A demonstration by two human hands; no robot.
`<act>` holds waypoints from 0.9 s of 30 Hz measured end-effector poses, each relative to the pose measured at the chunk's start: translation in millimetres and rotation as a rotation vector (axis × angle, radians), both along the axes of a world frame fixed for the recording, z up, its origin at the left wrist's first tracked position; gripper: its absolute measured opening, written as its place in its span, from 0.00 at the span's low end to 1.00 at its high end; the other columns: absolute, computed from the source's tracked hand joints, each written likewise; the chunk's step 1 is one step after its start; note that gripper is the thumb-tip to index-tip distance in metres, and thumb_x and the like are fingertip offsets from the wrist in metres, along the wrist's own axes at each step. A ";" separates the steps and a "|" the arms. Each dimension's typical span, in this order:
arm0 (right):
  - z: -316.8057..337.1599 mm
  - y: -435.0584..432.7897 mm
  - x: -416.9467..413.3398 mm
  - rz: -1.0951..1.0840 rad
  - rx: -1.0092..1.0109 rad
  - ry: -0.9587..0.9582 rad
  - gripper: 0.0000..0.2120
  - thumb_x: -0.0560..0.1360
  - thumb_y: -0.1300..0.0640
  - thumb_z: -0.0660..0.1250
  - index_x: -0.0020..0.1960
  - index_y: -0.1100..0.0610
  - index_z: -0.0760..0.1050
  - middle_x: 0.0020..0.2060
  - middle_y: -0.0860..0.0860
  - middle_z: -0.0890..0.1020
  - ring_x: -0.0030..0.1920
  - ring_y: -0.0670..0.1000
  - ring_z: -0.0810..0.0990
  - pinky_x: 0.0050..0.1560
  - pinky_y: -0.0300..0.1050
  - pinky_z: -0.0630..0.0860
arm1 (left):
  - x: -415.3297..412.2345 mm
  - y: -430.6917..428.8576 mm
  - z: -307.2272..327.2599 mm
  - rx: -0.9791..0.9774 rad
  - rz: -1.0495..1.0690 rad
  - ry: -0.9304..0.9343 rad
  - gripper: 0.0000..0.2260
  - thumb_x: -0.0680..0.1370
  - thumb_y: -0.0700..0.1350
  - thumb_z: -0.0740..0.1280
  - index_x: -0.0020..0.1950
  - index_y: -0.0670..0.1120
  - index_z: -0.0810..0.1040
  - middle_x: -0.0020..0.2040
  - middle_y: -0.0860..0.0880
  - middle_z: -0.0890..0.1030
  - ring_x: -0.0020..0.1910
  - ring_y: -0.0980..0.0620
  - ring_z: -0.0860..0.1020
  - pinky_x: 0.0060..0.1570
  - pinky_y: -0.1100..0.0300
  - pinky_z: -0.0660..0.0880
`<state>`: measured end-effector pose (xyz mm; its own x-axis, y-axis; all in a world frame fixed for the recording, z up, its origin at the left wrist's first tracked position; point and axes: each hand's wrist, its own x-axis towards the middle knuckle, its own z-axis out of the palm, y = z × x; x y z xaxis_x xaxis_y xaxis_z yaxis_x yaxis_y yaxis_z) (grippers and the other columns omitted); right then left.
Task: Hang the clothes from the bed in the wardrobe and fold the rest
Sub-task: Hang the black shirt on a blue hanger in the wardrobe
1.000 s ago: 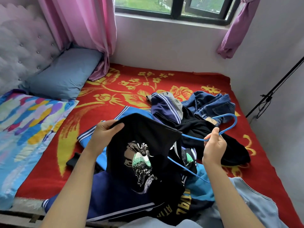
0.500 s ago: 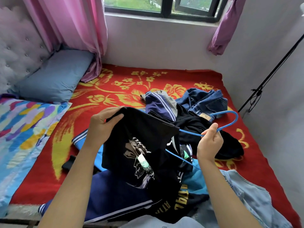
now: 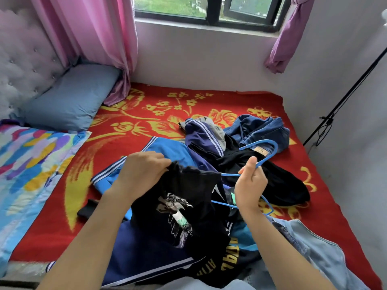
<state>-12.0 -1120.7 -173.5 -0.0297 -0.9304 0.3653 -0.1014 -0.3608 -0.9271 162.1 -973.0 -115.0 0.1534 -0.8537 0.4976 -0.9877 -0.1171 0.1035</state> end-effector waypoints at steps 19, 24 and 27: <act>24.9 -26.5 -14.3 0.108 -0.175 0.089 0.14 0.75 0.44 0.53 0.44 0.54 0.68 0.39 0.42 0.71 0.40 0.43 0.69 0.45 0.32 0.66 | -7.0 -30.1 -5.2 -0.045 0.195 0.329 0.08 0.76 0.44 0.68 0.52 0.44 0.83 0.47 0.44 0.82 0.49 0.43 0.78 0.48 0.52 0.69; 0.6 -58.6 -51.7 -0.207 0.088 0.109 0.12 0.76 0.60 0.57 0.48 0.68 0.73 0.45 0.61 0.77 0.49 0.58 0.74 0.54 0.49 0.67 | 17.3 -20.3 17.0 -0.265 0.272 0.551 0.06 0.75 0.38 0.68 0.51 0.39 0.81 0.48 0.43 0.81 0.50 0.43 0.78 0.51 0.56 0.70; -15.4 -31.9 -35.4 -0.007 0.037 0.296 0.06 0.73 0.69 0.61 0.43 0.68 0.77 0.41 0.62 0.80 0.46 0.62 0.77 0.51 0.46 0.68 | 8.5 -27.7 23.7 -0.299 0.254 0.577 0.06 0.76 0.38 0.67 0.51 0.38 0.81 0.47 0.43 0.81 0.50 0.44 0.78 0.51 0.56 0.69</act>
